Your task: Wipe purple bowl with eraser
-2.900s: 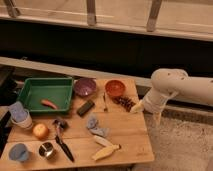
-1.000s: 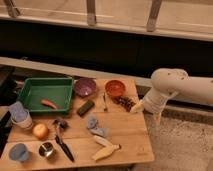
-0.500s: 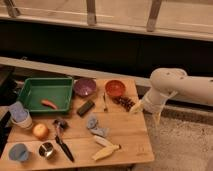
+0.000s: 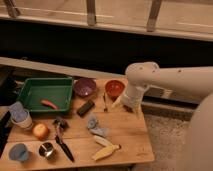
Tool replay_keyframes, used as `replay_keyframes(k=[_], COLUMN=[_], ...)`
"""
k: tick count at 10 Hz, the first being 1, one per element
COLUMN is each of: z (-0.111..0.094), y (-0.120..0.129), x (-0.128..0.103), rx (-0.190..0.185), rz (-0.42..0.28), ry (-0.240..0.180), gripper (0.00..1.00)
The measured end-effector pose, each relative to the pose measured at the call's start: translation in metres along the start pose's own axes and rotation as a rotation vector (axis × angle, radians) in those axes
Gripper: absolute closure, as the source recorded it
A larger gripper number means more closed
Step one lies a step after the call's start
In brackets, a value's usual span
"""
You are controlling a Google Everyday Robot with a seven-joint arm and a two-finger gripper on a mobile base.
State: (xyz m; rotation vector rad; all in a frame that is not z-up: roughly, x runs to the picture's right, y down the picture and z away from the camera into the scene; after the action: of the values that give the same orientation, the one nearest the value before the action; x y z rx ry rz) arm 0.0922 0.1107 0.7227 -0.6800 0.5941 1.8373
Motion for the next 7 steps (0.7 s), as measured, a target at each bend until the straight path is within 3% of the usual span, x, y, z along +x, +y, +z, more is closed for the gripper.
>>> replay_keyframes(k=[5,7], z=[-0.008,-0.017], y=[0.134,0.172], x=[0.000,0.005], rx=[-0.017,-0.033], rz=[-0.193,-0.252], ry=[-0.020,-0.030], gripper=[0.20,0.20])
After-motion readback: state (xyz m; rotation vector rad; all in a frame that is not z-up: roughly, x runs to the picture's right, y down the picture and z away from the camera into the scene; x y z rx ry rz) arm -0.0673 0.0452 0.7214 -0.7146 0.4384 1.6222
